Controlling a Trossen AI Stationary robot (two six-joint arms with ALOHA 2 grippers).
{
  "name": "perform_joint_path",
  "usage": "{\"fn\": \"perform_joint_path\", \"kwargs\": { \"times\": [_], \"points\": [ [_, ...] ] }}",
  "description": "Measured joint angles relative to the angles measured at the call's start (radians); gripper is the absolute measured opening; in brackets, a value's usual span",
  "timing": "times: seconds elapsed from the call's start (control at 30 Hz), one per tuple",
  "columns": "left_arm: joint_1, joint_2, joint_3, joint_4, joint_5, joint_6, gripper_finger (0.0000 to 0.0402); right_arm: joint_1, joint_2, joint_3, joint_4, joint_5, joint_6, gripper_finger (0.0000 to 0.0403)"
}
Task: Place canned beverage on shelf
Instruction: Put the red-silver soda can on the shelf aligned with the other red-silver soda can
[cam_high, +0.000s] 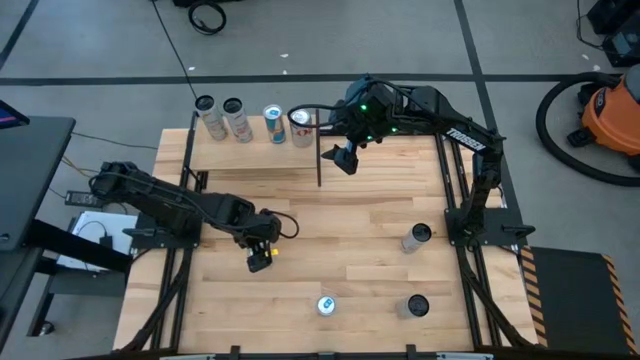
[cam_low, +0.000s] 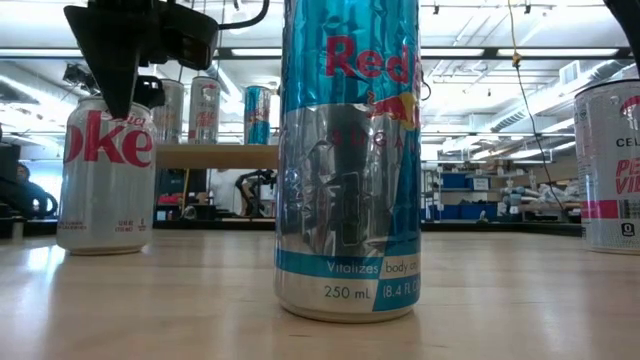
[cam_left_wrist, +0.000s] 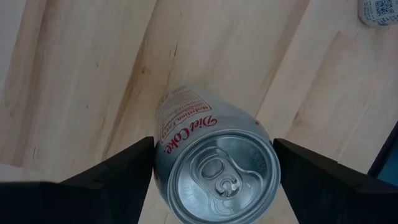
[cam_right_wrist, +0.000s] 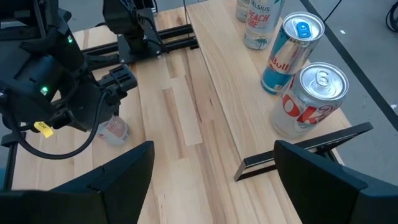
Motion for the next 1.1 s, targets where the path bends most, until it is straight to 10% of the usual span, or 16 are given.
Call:
{"fn": "perform_joint_path", "kwargs": {
  "times": [1.1],
  "points": [
    [0.039, -0.001, -0.002, -0.107, -0.085, 0.058, 0.0317, 0.0, 0.0, 0.0, -0.008, 0.0, 0.002, 0.0338]
  ]
}}
